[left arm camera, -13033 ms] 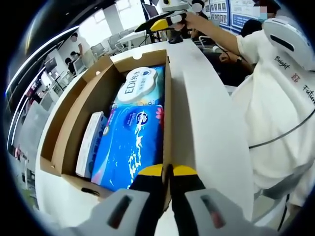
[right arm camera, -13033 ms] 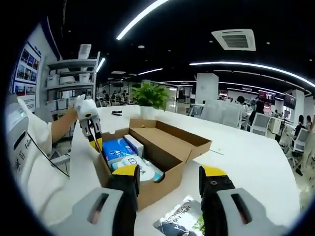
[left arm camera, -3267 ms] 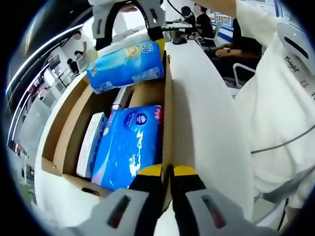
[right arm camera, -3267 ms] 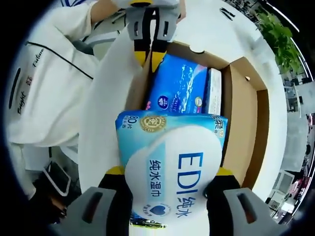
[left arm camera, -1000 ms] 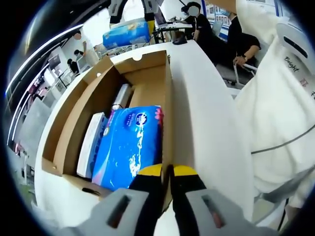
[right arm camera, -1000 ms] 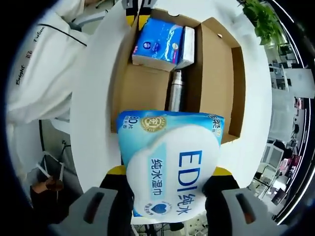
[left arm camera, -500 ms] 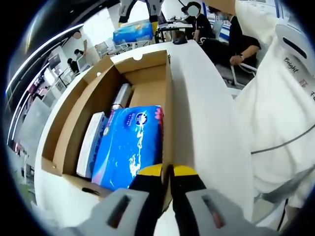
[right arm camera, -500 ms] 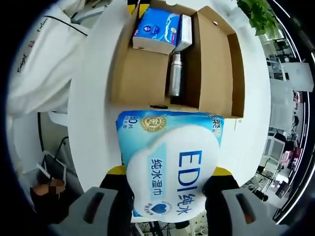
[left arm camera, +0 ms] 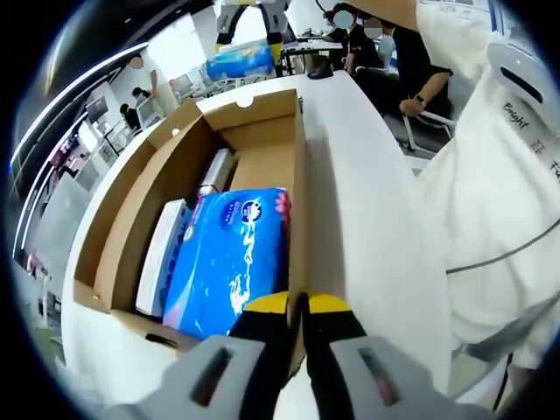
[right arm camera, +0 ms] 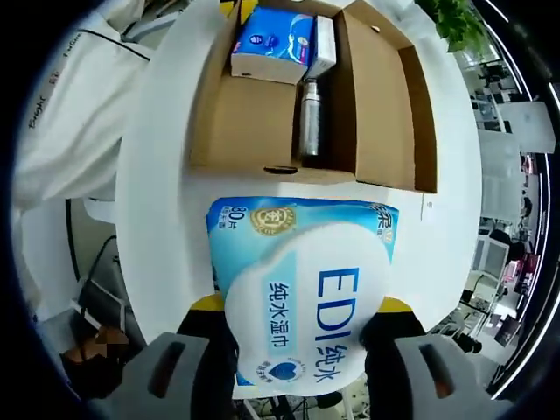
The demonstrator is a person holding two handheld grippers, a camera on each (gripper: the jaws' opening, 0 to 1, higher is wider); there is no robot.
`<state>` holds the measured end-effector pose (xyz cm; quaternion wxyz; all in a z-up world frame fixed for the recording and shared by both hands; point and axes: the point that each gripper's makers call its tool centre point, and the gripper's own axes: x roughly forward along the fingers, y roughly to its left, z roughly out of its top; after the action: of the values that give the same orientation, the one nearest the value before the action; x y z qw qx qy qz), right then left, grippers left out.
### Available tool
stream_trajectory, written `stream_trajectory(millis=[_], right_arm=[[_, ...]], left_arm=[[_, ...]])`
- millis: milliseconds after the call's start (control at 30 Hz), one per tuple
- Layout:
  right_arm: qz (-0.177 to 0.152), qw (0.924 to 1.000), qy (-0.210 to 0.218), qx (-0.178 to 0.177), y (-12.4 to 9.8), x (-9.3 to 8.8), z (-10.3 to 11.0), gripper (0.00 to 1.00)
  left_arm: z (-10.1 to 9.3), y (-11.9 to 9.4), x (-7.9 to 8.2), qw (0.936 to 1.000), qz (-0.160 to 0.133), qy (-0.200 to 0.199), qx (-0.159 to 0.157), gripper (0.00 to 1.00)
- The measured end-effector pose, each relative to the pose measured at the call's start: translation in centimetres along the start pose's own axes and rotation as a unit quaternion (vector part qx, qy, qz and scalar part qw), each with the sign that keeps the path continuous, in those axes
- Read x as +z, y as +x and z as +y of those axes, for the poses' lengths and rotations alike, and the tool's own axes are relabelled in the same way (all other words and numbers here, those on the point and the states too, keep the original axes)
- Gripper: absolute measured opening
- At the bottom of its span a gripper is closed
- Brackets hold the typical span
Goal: Operate the shoe box by opening the lid, removing the specified soft item, and placing it in the target area until the item is outside and the box remains undamaged.
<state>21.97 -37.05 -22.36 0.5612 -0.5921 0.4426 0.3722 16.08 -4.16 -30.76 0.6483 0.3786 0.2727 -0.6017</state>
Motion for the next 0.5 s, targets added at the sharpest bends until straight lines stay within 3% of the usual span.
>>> stream_trajectory(millis=[333,500], right_arm=[[0.004,0.9994,0.024,0.024,2.8,-0.9,1.6,0.57],[0.013,0.9994,0.009,0.03,3.7,-1.7,2.1,0.57]], left_arm=[[0.1,-0.1,0.0,1.0,-0.005,0.003,0.0,0.04],[0.1,-0.1,0.0,1.0,-0.006,0.004,0.003,0.05]])
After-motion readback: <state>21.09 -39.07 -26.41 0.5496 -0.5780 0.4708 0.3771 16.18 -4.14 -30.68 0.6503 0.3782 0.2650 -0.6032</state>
